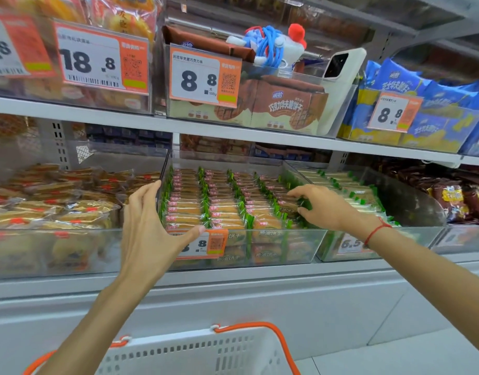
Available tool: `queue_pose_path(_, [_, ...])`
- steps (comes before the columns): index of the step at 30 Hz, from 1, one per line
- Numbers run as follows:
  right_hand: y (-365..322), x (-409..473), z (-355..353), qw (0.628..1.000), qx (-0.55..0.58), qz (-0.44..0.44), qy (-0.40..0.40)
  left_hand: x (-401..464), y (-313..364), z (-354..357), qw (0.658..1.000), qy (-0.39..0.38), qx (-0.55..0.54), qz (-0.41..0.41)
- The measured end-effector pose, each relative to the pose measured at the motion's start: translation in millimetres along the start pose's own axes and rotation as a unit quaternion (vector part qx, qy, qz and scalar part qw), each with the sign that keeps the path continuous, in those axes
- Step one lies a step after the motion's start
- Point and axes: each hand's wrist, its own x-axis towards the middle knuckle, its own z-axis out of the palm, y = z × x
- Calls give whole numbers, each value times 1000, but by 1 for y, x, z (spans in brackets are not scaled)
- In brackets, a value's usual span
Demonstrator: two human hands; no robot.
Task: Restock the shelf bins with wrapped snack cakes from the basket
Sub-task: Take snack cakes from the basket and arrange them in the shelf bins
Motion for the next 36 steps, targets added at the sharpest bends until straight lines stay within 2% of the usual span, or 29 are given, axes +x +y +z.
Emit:
queue_pose_path(3, [-16,-31,0,993,68,-22,97,-21,2,-8,996,41,-34,78])
queue_pose_path(6, [-40,-63,14,983,139,-66,103,-46,3,-12,992,38,-64,106])
queue_pose_path(8, [-55,-79,35,983,157,-81,44,-64,-2,-12,994,-4,-71,87])
queue_pose_path(12, [-81,-93,98,976,96,-101,-166,-98,-38,-8,986,-165,-19,4])
queue_pose_path(15, [-96,-98,148,954,28,-121,-275,-118,-78,2,947,-311,67,-43])
queue_pose_path(18, [-111,-108,198,919,-18,-150,-365,-141,-118,18,882,-445,127,-95])
queue_pose_path(22, [-131,-134,259,876,-40,-161,-453,-192,-165,40,797,-564,165,-141])
queue_pose_path(24, [-136,-152,289,853,-54,-170,-490,-222,-186,49,755,-620,165,-137])
queue_pose_path(27, [-135,-184,332,832,-47,-146,-533,-267,-203,58,714,-676,148,-108])
queue_pose_path(33, [-128,-249,377,816,-72,-93,-566,-316,-218,61,691,-699,176,-53])
queue_pose_path(36, [-132,-262,385,827,-64,-69,-555,-329,-219,61,687,-699,194,-34])
